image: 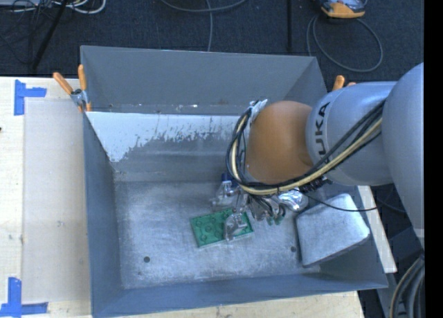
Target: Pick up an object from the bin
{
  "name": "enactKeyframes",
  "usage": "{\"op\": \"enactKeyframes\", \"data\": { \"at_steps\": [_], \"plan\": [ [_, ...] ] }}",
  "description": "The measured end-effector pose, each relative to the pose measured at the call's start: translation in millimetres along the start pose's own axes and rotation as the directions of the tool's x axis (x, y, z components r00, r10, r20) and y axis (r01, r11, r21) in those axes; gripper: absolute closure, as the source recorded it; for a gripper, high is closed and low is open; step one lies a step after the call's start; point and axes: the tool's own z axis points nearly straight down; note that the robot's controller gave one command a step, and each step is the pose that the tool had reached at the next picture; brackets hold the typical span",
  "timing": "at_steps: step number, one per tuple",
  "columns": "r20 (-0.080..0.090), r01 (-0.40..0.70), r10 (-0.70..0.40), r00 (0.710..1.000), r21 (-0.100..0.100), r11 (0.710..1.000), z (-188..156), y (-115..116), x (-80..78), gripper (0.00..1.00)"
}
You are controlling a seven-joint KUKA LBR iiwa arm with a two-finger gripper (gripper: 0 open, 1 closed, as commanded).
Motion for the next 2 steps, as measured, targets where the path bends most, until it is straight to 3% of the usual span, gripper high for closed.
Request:
{"op": "enactKeyframes", "data": {
  "at_steps": [1, 2],
  "plan": [
    [0.009, -0.224, 0.224, 0.974, 0.000, 0.975, -3, 13, -21.2, 1.00],
    [0.017, -0.217, 0.217, 0.976, -0.001, 0.976, -125, 2, -23.1, 1.00]
  ]
}}
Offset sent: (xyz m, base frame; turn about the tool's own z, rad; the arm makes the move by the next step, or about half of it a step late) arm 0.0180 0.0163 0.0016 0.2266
